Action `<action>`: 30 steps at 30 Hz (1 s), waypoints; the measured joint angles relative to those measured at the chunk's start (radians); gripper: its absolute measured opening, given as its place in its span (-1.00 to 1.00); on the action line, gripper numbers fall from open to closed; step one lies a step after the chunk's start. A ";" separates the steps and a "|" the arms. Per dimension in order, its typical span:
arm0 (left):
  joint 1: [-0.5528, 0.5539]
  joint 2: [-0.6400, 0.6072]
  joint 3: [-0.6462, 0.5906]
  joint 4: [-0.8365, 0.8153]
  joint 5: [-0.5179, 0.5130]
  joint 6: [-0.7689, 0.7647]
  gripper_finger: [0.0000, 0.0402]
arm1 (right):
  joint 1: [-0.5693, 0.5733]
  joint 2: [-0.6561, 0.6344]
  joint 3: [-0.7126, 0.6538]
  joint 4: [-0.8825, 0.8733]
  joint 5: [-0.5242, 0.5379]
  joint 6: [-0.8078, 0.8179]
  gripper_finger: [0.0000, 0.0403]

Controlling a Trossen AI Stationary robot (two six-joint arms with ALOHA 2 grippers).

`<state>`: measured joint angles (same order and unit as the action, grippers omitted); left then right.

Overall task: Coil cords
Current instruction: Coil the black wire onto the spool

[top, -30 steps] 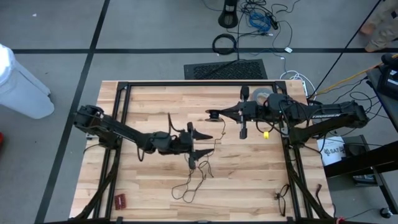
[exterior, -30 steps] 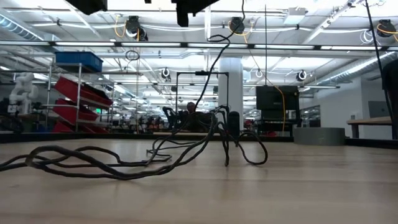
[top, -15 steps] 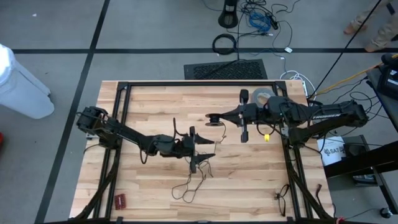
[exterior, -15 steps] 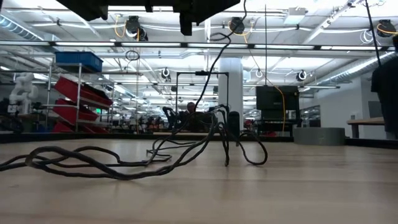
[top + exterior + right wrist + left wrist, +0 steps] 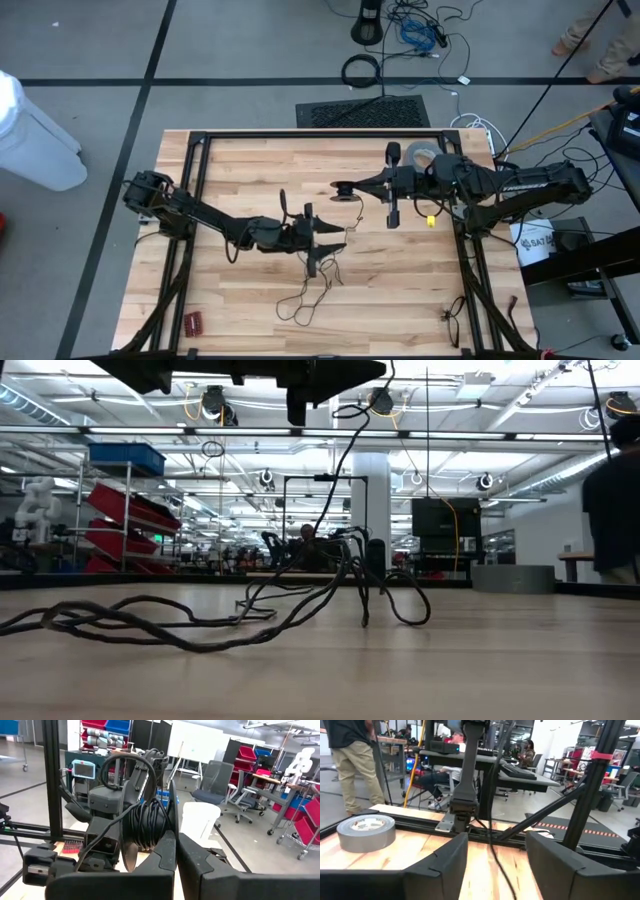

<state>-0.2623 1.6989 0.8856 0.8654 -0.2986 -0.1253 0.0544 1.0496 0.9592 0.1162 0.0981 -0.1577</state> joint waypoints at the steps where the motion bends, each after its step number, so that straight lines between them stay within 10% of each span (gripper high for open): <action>1: 0.000 0.000 0.000 0.000 -0.008 0.000 -0.04 | 0.000 0.000 0.000 0.003 -0.002 -0.002 -1.00; 18: 0.013 0.000 0.000 0.004 -0.077 0.000 -0.97 | 0.000 0.000 0.000 0.027 -0.052 -0.010 -1.00; 30: 0.012 0.000 0.000 0.018 0.005 -0.020 -0.59 | 0.000 0.000 0.000 0.023 -0.052 -0.011 -1.00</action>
<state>-0.2501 1.6989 0.8852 0.8833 -0.2932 -0.1452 0.0544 1.0496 0.9592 0.1394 0.0460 -0.1688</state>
